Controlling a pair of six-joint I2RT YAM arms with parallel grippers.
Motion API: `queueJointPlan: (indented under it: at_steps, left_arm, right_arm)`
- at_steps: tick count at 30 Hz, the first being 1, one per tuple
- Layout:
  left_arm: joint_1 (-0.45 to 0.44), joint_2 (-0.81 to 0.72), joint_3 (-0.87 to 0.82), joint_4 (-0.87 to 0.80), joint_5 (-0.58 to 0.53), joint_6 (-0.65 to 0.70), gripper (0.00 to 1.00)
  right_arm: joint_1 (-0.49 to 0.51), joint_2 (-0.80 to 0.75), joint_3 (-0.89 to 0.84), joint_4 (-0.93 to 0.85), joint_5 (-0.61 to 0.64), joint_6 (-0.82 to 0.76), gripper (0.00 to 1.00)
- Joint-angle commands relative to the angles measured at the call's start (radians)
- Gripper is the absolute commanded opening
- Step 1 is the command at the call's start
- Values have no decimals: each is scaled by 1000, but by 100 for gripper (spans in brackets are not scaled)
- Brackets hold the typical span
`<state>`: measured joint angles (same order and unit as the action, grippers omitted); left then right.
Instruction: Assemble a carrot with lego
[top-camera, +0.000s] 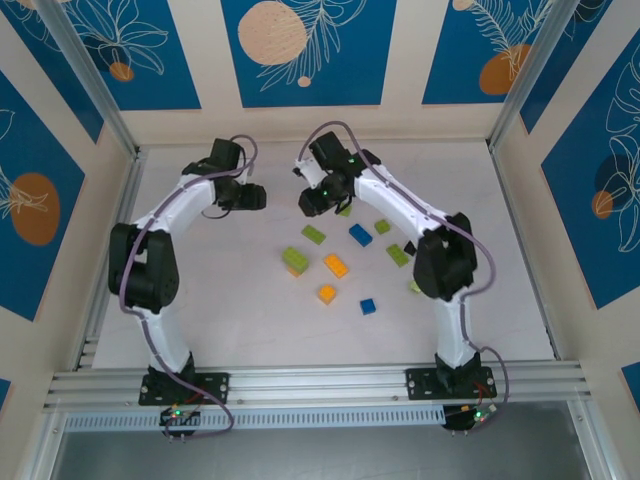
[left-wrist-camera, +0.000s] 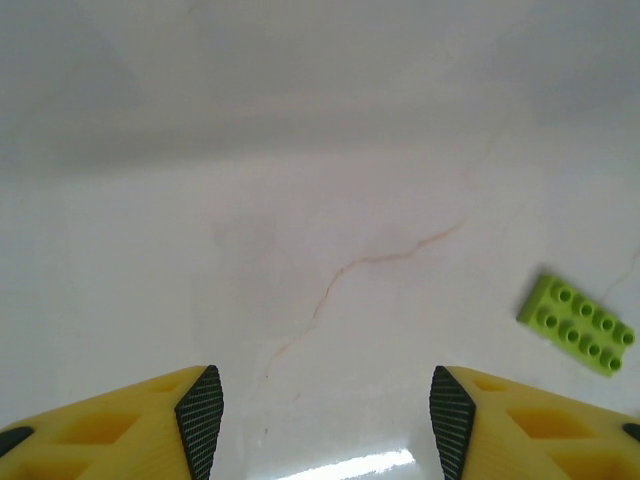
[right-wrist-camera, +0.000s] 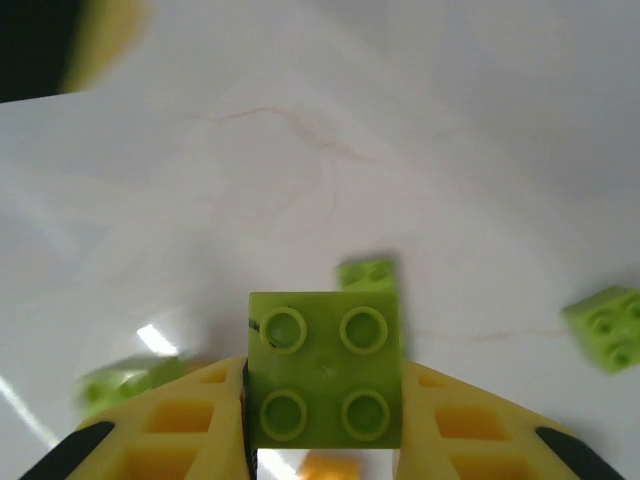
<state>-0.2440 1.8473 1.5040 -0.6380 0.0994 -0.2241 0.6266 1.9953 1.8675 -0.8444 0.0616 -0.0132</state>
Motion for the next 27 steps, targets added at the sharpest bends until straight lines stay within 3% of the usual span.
queueJointPlan:
  at_steps: [1,7,13,21,27]
  left_arm:
    - [12,-91,-78,60,-21,-34,60]
    - [21,-189,-170,76,-26,-77,60]
    - [55,-258,-277,139,-2,-120,61]
    - [70,-255,-296,163,31,-133,65]
    - [82,-258,-294,169,42,-135,76]
  right_arm:
    - [80,-132,-126,22,43,77,26]
    - [206,-303,-316,75,111,157,26]
    - [253,-384,-500,239,163,269,25]
    - [266,-338,-539,328,202,268,25]
    - [248,-288,-540,346,189,228,25]
